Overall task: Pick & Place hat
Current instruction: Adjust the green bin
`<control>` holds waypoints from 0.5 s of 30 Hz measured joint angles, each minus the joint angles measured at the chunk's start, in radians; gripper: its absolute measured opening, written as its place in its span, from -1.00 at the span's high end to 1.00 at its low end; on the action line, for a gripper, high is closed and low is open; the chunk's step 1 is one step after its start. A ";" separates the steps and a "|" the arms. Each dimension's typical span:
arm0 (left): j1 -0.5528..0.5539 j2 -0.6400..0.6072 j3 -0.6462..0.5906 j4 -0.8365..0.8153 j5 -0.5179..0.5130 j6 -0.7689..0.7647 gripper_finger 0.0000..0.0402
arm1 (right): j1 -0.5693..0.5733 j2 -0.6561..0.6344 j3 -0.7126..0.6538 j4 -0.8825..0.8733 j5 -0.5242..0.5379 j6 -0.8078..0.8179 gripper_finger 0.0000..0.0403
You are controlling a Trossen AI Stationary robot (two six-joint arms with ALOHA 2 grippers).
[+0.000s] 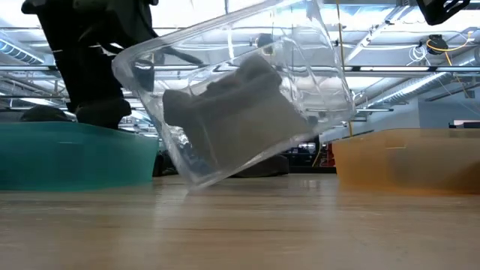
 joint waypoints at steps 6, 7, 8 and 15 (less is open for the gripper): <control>0.008 -0.028 -0.001 -0.044 0.006 -0.012 0.85 | 0.000 0.000 0.000 0.000 0.000 0.000 0.36; 0.006 -0.038 0.002 -0.049 0.007 -0.013 0.85 | 0.000 0.000 0.000 0.000 0.000 0.000 0.36; 0.006 -0.047 0.008 -0.051 0.007 -0.016 0.85 | 0.000 0.000 0.000 0.000 0.000 0.000 0.36; 0.017 -0.128 0.010 -0.095 -0.026 -0.042 0.85 | 0.000 0.000 0.000 0.002 0.000 0.000 0.36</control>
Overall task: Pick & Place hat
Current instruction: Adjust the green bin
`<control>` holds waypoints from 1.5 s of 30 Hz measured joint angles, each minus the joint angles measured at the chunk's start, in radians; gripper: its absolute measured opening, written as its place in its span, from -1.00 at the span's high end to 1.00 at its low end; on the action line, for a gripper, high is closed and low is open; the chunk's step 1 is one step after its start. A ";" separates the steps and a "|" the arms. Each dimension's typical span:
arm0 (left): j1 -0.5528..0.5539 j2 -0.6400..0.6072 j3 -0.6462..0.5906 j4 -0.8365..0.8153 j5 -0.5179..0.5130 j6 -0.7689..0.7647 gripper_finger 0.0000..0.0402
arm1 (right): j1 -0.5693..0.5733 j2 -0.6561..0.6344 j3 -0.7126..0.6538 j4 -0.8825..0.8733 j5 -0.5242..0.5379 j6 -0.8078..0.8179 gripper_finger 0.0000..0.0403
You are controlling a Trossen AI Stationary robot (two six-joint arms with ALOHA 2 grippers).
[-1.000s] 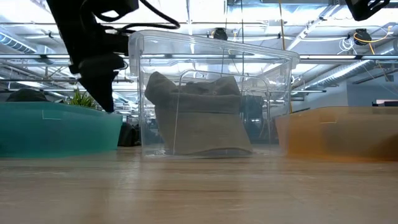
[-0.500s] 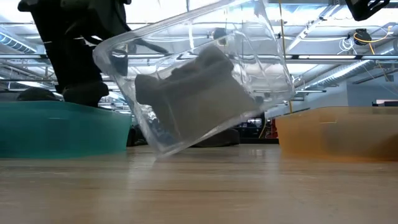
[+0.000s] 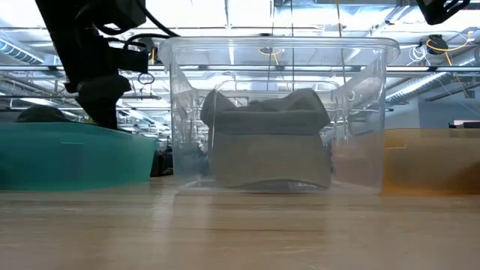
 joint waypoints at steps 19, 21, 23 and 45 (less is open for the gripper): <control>0.096 -0.049 -0.001 -0.085 -0.095 0.072 0.85 | 0.000 0.000 0.000 -0.002 0.000 -0.007 0.36; 0.111 -0.048 -0.001 -0.076 -0.132 0.090 0.85 | 0.000 0.000 0.000 -0.002 0.000 -0.008 0.36; 0.131 -0.049 -0.001 -0.037 -0.140 0.112 0.85 | 0.000 0.000 0.000 -0.002 0.000 -0.006 0.36; 0.285 -0.048 -0.001 0.163 0.170 0.718 0.49 | -0.001 0.000 0.000 -0.010 0.000 -0.024 0.36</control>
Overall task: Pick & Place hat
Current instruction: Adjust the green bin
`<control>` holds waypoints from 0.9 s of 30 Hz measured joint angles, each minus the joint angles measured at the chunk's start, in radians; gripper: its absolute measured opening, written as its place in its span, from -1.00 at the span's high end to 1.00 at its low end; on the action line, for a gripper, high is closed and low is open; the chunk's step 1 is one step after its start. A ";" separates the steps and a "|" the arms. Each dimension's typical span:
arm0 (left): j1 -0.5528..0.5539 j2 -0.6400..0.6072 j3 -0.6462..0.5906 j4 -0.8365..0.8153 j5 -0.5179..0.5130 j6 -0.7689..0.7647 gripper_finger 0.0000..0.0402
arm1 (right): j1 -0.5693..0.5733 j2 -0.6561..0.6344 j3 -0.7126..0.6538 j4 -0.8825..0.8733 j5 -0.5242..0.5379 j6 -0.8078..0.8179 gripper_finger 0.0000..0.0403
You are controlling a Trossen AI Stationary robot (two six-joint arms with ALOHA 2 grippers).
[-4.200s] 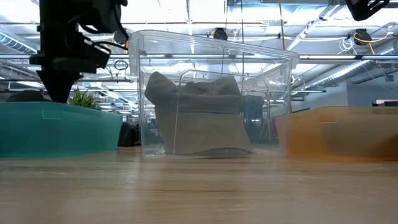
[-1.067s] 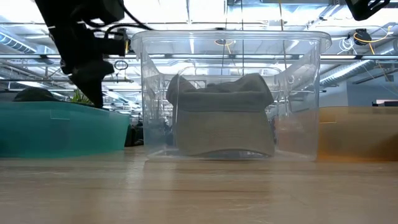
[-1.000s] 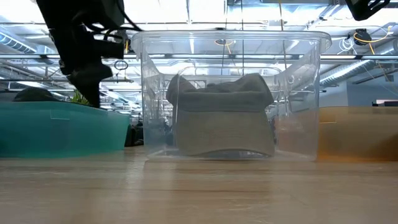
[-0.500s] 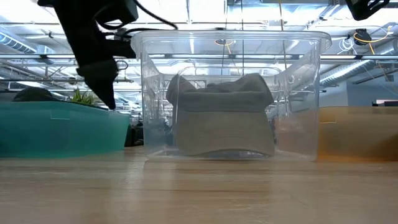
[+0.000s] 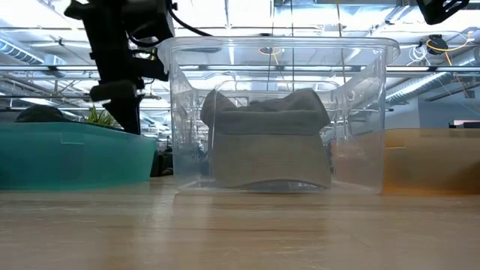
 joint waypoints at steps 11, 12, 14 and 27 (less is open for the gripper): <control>0.036 0.048 0.000 0.092 0.045 0.162 0.04 | 0.000 0.000 0.000 -0.004 0.001 0.007 0.36; 0.036 0.046 0.000 0.095 0.042 0.175 0.05 | 0.000 0.000 0.000 -0.008 0.002 0.007 0.36; 0.043 0.048 0.000 0.088 0.034 0.192 0.09 | 0.000 0.000 0.000 -0.010 0.003 0.003 0.36; 0.100 0.048 -0.053 0.110 0.085 0.150 0.37 | -0.003 0.000 0.000 -0.015 0.004 -0.016 0.36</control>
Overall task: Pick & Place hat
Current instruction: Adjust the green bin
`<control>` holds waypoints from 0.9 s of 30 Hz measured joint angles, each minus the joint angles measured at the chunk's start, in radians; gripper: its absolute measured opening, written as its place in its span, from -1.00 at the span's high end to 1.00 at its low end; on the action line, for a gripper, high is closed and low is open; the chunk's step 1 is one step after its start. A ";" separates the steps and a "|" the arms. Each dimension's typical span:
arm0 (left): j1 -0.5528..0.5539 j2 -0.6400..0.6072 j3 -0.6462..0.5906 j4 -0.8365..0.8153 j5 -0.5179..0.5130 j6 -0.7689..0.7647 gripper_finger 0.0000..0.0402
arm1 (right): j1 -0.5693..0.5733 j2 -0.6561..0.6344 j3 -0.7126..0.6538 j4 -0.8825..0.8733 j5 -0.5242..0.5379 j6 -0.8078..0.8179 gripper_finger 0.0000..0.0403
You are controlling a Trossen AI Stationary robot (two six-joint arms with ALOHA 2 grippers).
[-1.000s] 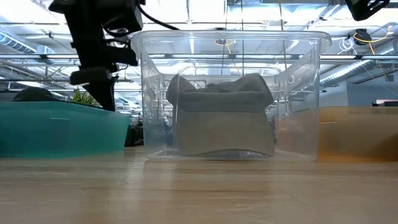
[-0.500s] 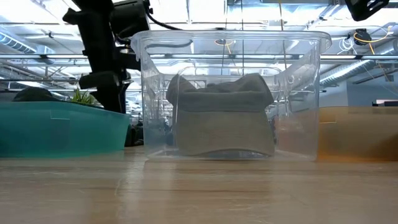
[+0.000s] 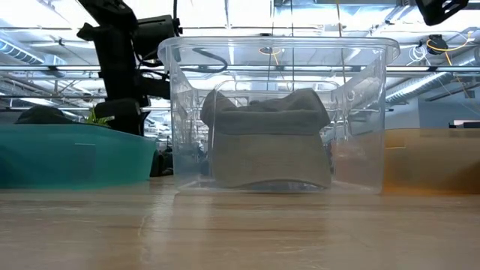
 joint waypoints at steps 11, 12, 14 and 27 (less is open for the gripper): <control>-0.002 0.000 0.000 -0.095 0.001 0.029 0.37 | -0.018 0.000 0.000 -0.003 0.000 -0.010 0.36; -0.002 0.000 0.000 -0.097 0.001 0.028 0.37 | -0.018 0.000 0.000 -0.006 0.000 -0.009 0.36; -0.002 0.000 0.000 -0.099 0.000 0.027 0.37 | -0.018 0.000 0.000 -0.011 0.000 -0.003 0.36; -0.005 0.000 0.001 -0.153 -0.005 -0.017 0.37 | -0.018 0.000 0.000 -0.027 -0.004 0.016 0.36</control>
